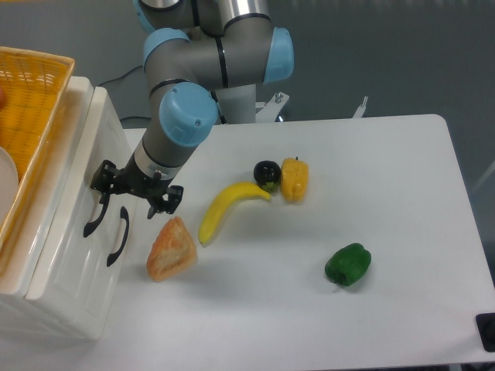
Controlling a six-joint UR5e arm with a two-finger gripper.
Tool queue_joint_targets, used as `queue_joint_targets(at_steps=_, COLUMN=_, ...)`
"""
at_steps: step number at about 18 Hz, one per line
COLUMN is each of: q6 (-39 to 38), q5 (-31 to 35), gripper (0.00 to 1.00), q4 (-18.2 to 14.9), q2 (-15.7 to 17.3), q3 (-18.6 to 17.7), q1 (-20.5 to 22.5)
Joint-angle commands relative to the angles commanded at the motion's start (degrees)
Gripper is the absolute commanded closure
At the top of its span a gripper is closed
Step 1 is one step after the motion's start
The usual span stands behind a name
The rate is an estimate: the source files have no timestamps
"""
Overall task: Slide open the top white drawer
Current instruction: 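Lower the gripper onto the upper drawer handle and close on it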
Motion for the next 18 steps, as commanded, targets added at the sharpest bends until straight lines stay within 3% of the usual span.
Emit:
queue_joint_targets(at_steps=12, q6=1.85, q5=0.54, gripper=0.15, q4=-0.09, q2=0.35, q3=0.00, q1=-0.36)
queue_joint_targets(at_steps=18, q6=1.85, q5=0.36, gripper=0.32, q4=-0.17, q2=0.35, q3=0.00, q1=-0.18)
